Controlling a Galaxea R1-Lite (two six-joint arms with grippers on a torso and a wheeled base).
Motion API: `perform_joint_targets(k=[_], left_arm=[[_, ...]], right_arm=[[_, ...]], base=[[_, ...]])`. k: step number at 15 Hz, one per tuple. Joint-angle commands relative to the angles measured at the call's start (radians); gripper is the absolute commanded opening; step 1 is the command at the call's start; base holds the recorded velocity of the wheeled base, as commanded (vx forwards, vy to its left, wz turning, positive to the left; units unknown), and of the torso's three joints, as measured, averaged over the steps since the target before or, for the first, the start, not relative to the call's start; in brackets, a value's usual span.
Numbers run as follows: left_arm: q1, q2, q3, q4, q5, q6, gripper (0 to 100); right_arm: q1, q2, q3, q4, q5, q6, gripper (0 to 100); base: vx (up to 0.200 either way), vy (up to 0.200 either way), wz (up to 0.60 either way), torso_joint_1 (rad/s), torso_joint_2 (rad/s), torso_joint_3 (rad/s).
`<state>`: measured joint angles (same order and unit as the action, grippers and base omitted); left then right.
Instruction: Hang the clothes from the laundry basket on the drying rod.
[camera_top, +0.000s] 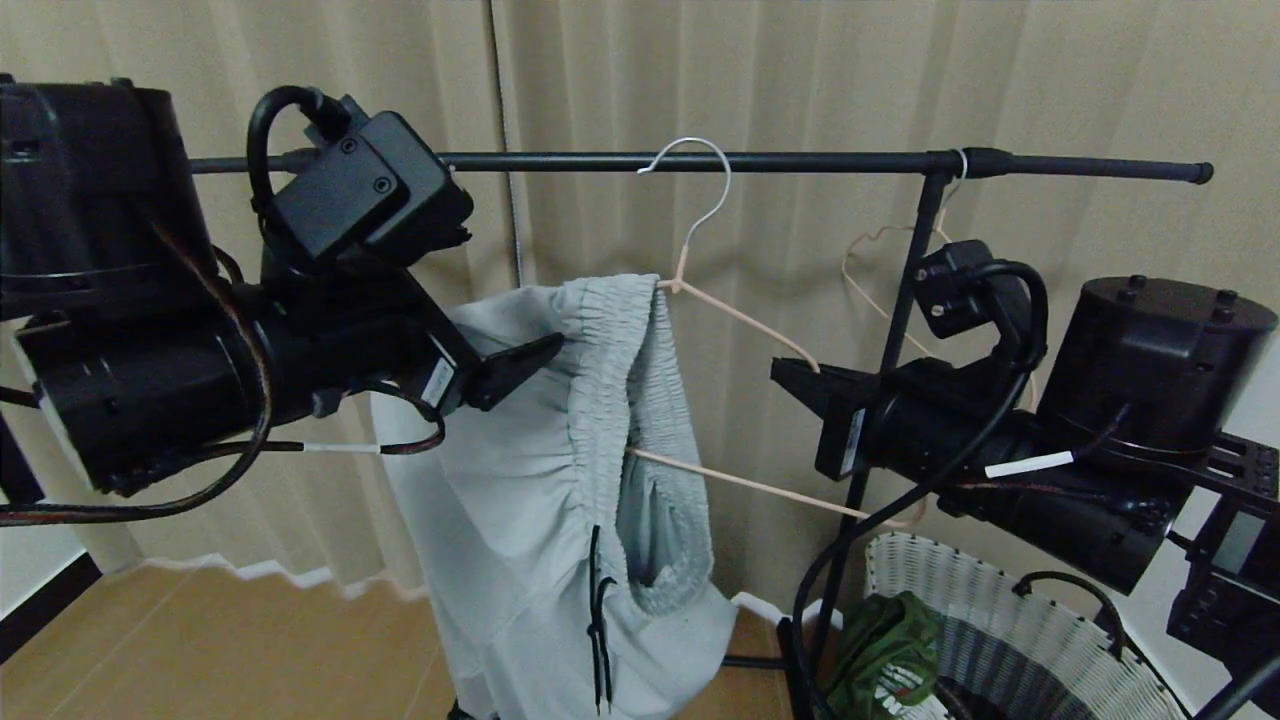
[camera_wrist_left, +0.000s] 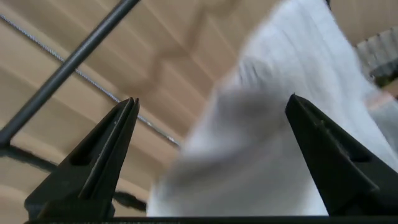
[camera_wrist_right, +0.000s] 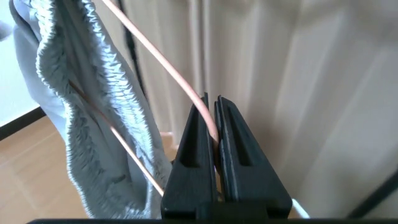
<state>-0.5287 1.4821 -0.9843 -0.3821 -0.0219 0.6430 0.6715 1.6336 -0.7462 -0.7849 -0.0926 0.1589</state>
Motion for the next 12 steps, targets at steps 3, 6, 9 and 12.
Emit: perform_joint_targets(k=[3, 6, 9, 12], left_arm=[[0.004, 0.055, -0.002, -0.027, 0.005, 0.0, 100], [0.03, 0.052, 0.001, -0.027, 0.005, 0.024, 100], [0.065, 0.05, 0.015, -0.027, -0.001, 0.121, 100], [0.061, 0.044, 0.027, -0.027, -0.003, 0.124, 100]], right_arm=[[0.051, -0.006, 0.002, -0.004, 0.005, -0.006, 0], [0.065, -0.006, 0.014, -0.062, 0.024, -0.033, 0], [0.076, -0.005, 0.041, -0.1, 0.053, -0.064, 0], [0.076, -0.003, 0.041, -0.102, 0.053, -0.064, 0]], base=[[0.0, 0.0, 0.0, 0.0, 0.0, 0.0], [0.0, 0.0, 0.0, 0.0, 0.0, 0.0], [0.0, 0.0, 0.0, 0.0, 0.0, 0.0], [0.0, 0.0, 0.0, 0.0, 0.0, 0.0]])
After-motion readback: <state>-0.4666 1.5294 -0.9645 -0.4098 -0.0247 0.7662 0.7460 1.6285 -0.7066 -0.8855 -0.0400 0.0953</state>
